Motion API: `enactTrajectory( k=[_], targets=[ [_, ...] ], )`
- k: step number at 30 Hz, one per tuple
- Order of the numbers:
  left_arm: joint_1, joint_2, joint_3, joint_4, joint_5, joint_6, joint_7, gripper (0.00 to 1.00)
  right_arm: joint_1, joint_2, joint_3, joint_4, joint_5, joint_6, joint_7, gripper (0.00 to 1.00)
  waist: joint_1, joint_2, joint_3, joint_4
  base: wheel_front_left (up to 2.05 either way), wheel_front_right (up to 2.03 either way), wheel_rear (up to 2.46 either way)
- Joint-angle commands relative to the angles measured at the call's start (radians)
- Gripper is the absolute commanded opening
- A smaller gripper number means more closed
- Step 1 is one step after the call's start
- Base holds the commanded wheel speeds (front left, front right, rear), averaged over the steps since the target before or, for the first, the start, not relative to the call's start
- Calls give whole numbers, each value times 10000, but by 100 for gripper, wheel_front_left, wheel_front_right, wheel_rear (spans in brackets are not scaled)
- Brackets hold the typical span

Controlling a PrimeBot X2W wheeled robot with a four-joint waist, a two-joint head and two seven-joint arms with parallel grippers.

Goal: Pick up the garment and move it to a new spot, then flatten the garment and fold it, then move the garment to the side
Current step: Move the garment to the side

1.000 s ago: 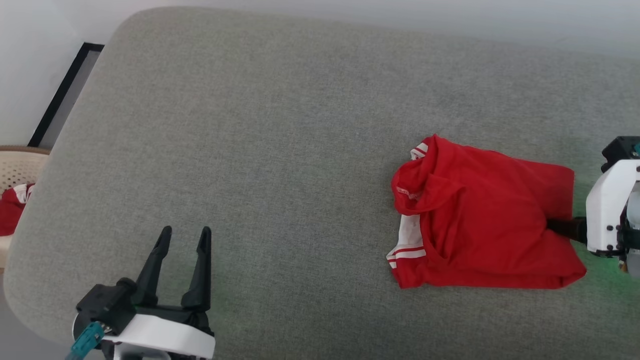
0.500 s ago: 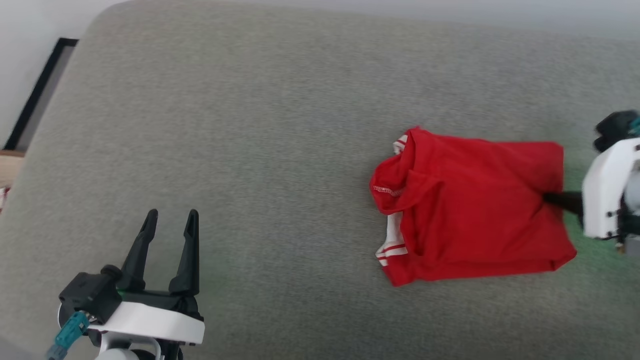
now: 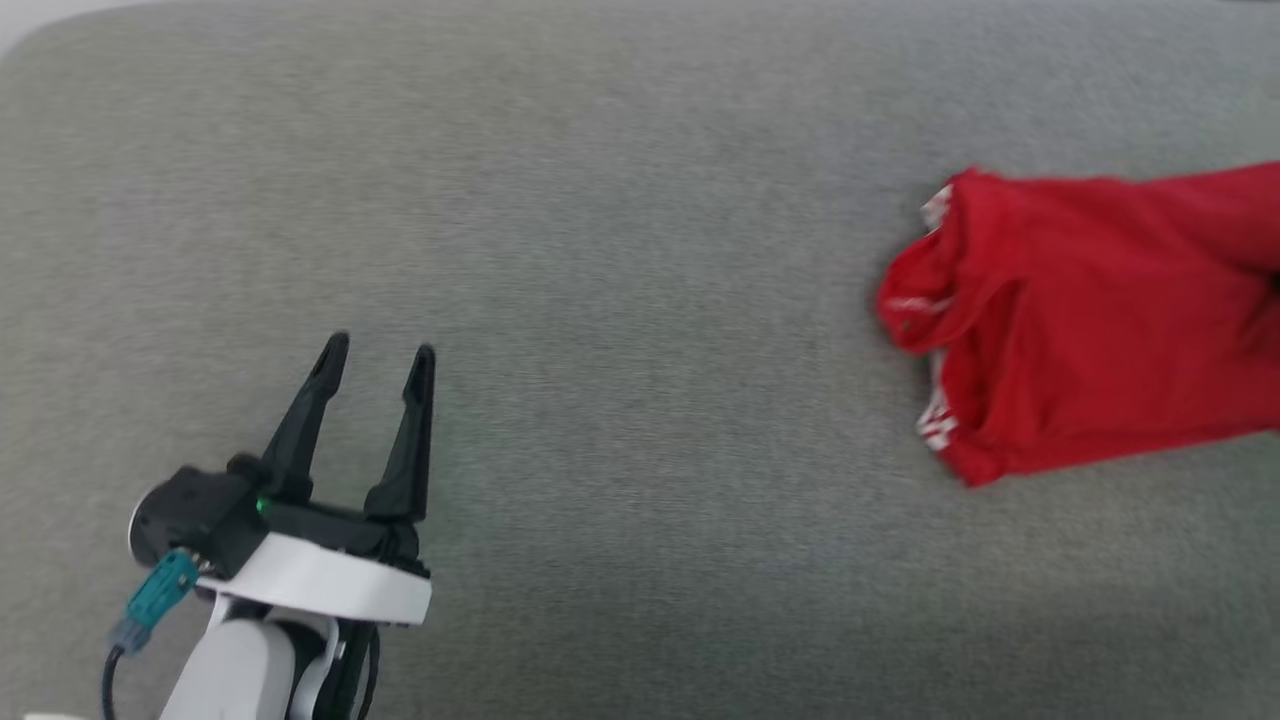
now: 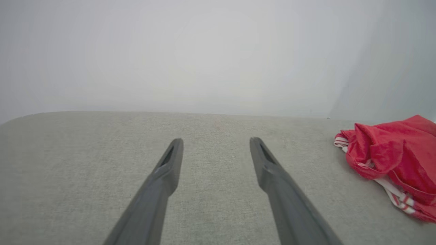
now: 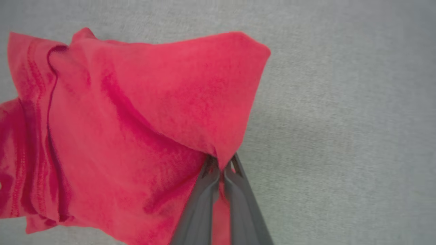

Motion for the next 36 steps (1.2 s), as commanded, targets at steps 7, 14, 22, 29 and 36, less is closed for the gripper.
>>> enactTrajectory(
  k=[7,14,22,29,36],
  targets=[
    [-1008,294,-634,18,43,-36,-48,100,-731,-660,-315,385,-795,-3,-877,0,0,0,712,-931,0,0,0],
    [-1869,510,-1295,51,74,-36,-48,100,-1495,-1034,-466,1180,-1994,-3,-2032,0,0,0,1297,-1373,0,0,0],
    [-2558,702,-1790,104,40,-36,-48,100,-2233,-1201,-326,2236,-3524,-3,-3027,0,0,0,1810,-1560,0,0,0],
    [-2822,809,-1985,125,-37,-36,-48,100,-2683,-734,-377,3427,-4612,-3,-3755,0,0,0,2095,-1540,0,0,0],
    [-2928,822,-2092,201,-120,-36,-48,100,-2859,-203,-482,4414,-5139,-3,-4442,0,0,0,2144,-1359,0,0,0]
  ],
)
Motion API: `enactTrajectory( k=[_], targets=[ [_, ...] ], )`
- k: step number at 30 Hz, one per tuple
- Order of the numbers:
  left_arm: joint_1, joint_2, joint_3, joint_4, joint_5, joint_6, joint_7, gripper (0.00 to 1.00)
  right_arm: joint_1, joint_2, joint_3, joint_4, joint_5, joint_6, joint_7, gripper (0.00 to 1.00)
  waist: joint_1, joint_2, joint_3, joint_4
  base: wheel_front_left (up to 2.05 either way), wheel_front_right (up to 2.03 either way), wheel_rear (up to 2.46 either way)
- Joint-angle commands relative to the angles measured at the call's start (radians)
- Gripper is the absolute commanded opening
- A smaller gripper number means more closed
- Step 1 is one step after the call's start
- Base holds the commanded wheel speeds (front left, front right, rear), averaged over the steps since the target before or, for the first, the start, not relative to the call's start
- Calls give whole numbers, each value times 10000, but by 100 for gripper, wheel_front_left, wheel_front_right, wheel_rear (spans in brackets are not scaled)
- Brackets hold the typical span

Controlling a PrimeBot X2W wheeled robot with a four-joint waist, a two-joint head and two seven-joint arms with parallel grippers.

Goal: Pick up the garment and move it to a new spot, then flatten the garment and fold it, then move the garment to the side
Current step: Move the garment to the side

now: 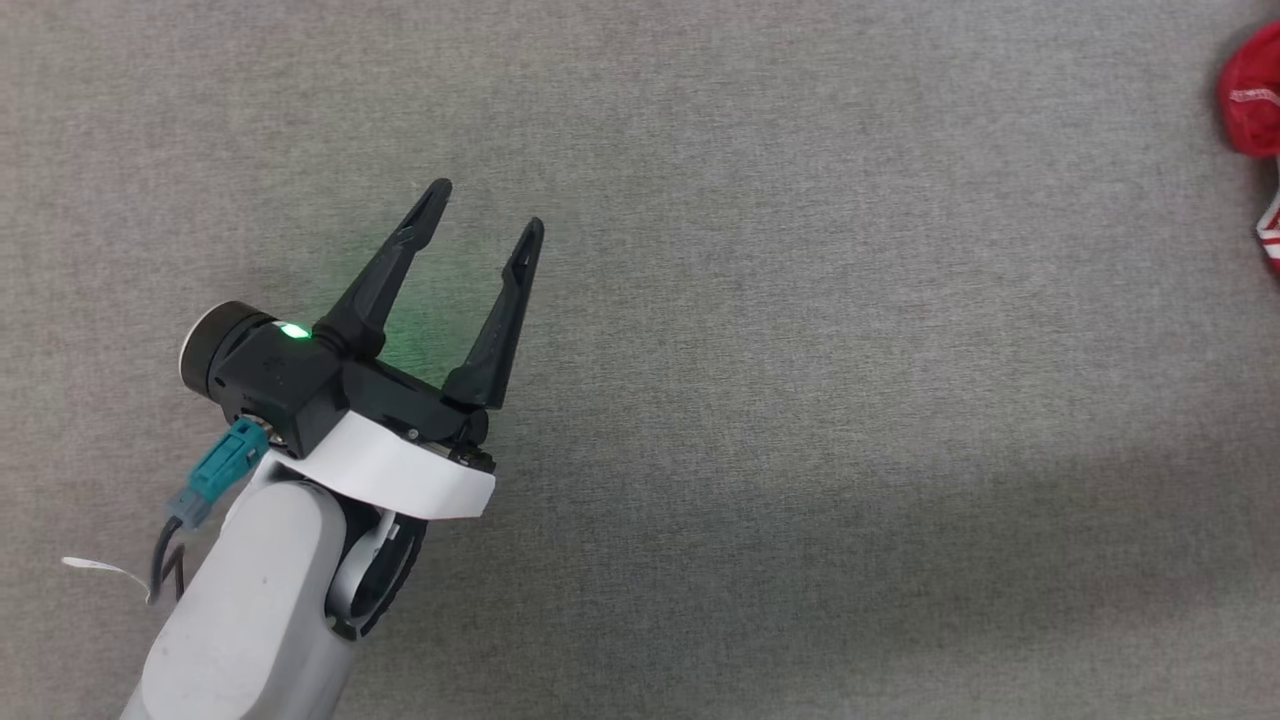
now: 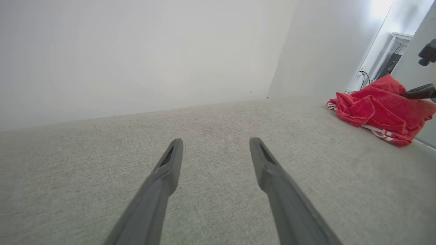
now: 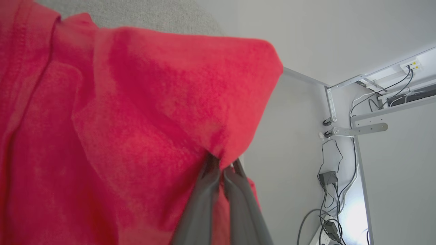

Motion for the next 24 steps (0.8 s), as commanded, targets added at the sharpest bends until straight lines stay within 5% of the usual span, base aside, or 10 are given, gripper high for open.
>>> enactTrajectory(
  k=[1,4,5,14,24],
  targets=[
    [-64,19,27,23,-110,-36,-47,100,-156,78,-26,80,-79,-3,-122,5,0,0,-8,33,0,0,0],
    [-29,40,93,5,-125,-36,-47,100,-249,190,-111,423,-211,-3,-422,60,0,0,-36,79,0,0,0],
    [-3,55,129,-5,-117,-36,-48,100,-329,209,-157,499,-231,-3,-543,100,0,0,-48,86,0,0,0],
    [435,22,699,-27,2,-36,-47,100,-651,489,-333,906,-390,-3,-1376,100,0,0,-385,51,0,0,0],
    [1139,-661,2128,357,379,-36,-47,100,148,1359,-434,455,201,-3,-3063,100,0,0,-1113,-25,0,0,0]
  ],
)
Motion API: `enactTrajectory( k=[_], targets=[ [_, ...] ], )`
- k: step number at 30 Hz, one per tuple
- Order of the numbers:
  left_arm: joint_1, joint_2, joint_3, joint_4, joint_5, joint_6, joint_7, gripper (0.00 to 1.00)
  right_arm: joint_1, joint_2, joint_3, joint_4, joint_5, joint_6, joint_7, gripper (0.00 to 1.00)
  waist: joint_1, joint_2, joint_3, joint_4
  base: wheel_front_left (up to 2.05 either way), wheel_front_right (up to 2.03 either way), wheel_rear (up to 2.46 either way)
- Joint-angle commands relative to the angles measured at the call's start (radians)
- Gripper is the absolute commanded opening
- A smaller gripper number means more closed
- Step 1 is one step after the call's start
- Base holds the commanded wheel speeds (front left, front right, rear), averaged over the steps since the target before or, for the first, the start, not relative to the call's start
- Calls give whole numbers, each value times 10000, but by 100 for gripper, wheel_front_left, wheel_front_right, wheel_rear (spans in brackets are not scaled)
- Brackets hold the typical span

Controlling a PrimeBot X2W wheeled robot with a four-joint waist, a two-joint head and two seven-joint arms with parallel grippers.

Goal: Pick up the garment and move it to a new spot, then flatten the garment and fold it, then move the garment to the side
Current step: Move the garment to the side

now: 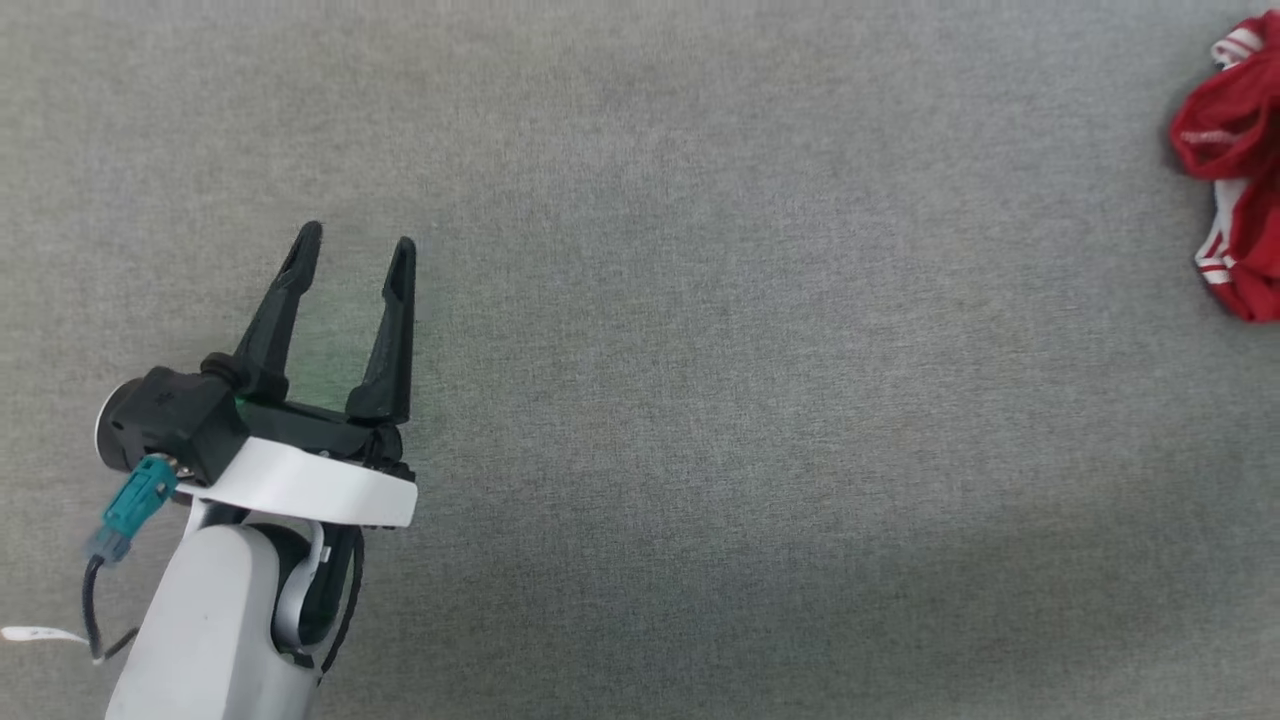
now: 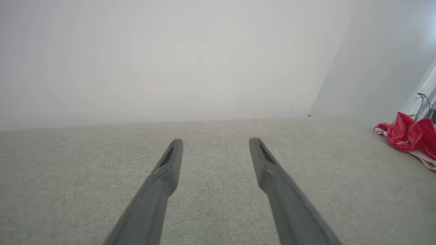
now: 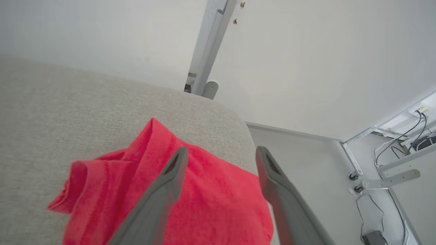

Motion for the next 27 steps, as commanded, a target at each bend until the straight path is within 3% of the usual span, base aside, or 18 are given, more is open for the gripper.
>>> enactTrajectory(
  k=[1,7,15,18,27],
  targets=[
    [116,-48,67,-10,147,-36,-47,100,157,221,-25,-110,134,-3,-217,100,0,0,-174,-26,0,0,0],
    [480,-345,545,-22,317,-36,-48,100,1050,915,83,-886,312,-3,-1298,100,0,0,-721,-44,0,0,0],
    [1133,-770,1433,-282,464,-6,-47,100,2505,1660,-115,-2900,376,-3,-1793,100,0,0,-1352,-154,0,0,0],
    [1503,-1045,1897,-455,674,-7,-47,100,3538,2095,-793,-4335,-78,-3,-1786,100,0,0,-1620,-159,0,0,0],
    [2292,-1446,2287,-879,862,-26,-48,100,5742,3190,-2165,-6678,-1190,-3,-1790,100,0,0,-2174,-10,0,0,0]
  ],
)
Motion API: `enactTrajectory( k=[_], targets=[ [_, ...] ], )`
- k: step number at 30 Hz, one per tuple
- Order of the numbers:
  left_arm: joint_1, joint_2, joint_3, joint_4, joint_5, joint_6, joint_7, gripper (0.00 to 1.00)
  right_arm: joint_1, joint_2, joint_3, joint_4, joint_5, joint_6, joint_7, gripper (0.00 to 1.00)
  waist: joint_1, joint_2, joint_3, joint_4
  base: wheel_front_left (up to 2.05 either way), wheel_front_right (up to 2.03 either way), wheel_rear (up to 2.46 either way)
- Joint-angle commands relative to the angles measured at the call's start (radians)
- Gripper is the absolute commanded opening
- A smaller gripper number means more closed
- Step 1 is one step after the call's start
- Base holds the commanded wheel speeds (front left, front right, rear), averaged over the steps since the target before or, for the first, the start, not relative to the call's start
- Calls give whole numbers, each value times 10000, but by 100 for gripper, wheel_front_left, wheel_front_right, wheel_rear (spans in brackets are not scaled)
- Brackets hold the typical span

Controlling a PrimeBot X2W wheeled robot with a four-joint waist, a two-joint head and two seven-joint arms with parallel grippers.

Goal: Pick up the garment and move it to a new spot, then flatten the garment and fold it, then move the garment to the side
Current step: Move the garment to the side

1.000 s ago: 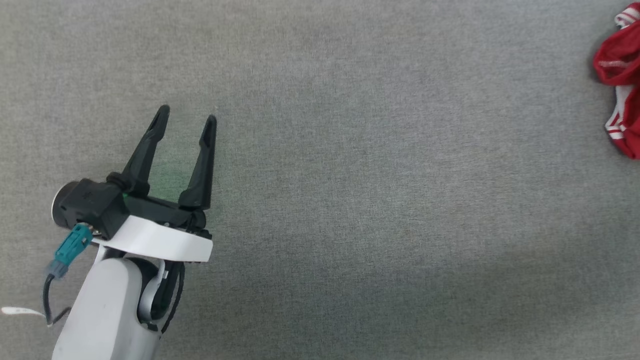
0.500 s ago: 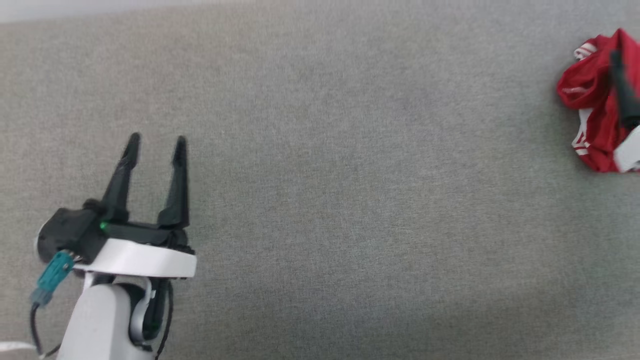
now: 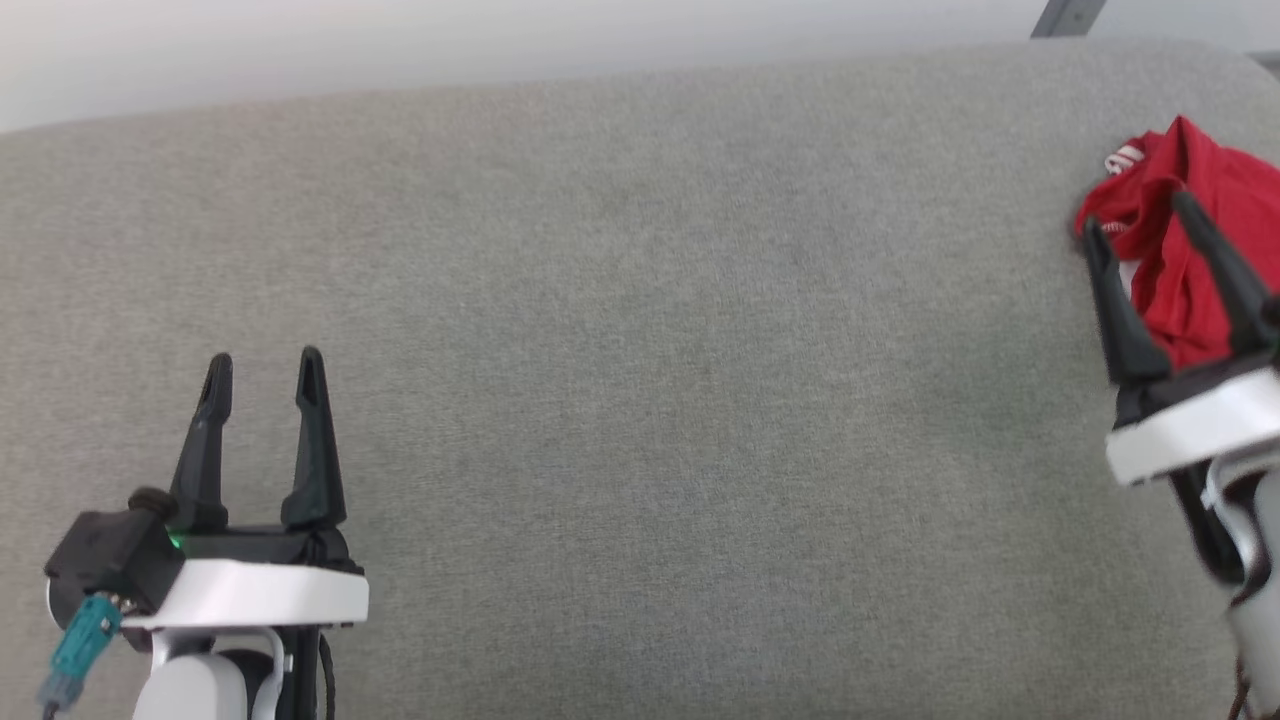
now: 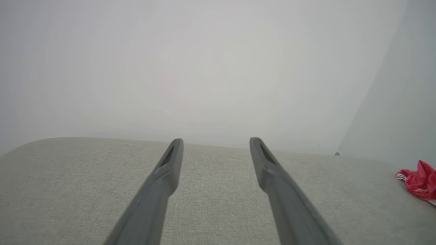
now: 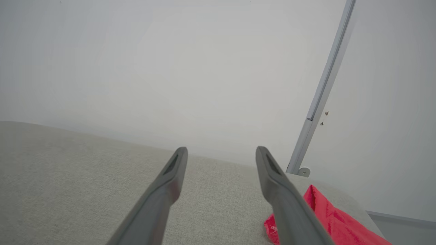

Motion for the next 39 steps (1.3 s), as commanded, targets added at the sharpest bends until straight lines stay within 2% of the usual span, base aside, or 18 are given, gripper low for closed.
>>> enactTrajectory(
  k=[1,8,14,24,39],
  targets=[
    [181,-26,53,-110,150,-30,-48,100,356,237,-224,-308,-151,-3,-36,100,0,0,-160,92,0,0,0],
    [890,17,75,-385,201,-34,-47,100,1918,1097,-1007,-1443,-634,-3,-37,100,0,0,-617,367,0,0,0],
    [1611,105,323,-601,-43,-36,-48,100,2884,1587,-1457,-1997,-765,-3,-38,100,0,0,-923,558,0,0,0],
    [2507,40,740,-804,-81,-37,-47,100,4124,2132,-2128,-2464,-1004,-3,-38,100,0,0,-1334,923,0,0,0],
    [3369,480,742,-768,-116,-38,-47,100,5127,2651,-2738,-2730,-951,-3,-38,100,0,0,-1636,1360,0,0,0]
  ],
)
